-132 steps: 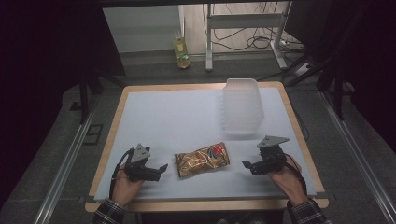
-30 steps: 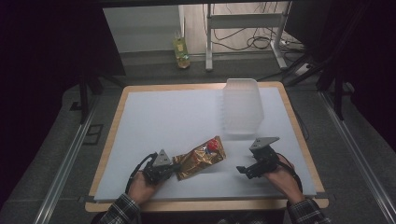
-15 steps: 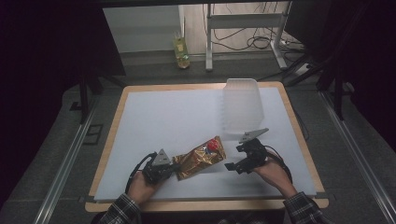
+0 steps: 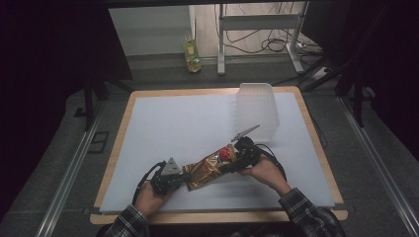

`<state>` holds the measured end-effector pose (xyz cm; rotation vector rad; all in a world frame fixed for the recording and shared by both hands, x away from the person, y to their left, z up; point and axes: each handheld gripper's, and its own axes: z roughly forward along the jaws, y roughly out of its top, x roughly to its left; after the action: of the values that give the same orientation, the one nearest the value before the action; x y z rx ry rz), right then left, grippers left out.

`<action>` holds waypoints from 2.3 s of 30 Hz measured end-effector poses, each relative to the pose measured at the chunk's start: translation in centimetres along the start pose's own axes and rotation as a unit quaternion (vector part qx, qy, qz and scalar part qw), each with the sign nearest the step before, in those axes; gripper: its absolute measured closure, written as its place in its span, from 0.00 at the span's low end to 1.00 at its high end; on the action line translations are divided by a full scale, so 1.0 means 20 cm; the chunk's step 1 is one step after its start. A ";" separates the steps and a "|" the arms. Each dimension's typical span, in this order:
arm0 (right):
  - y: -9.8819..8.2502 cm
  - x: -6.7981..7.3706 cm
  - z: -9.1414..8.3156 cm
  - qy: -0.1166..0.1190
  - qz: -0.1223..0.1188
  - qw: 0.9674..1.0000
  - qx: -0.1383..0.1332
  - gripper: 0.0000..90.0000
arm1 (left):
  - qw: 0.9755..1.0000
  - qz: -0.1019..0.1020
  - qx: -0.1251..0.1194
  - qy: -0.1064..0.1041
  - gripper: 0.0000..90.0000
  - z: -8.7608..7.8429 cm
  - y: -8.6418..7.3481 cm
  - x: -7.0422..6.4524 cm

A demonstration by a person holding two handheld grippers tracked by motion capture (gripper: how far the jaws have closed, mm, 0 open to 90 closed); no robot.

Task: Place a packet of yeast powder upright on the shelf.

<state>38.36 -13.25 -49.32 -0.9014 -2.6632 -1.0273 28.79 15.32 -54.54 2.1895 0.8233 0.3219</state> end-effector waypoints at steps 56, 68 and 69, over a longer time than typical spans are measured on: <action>0.27 0.12 -0.24 -0.013 -0.138 0.990 -0.025 0.77 | 0.997 -0.018 -0.063 0.035 0.16 -0.08 0.02 0.03; 0.31 0.08 -0.35 -0.047 -0.173 0.983 -0.043 0.77 | 0.997 -0.014 -0.057 0.046 0.07 -0.07 0.02 0.04; 0.31 0.08 -0.35 -0.047 -0.173 0.983 -0.043 0.77 | 0.997 -0.014 -0.057 0.046 0.07 -0.07 0.02 0.04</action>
<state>40.09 -13.38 -40.11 -0.5190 -2.9461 -1.2040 28.82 16.47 -53.35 2.0679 0.8632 0.4494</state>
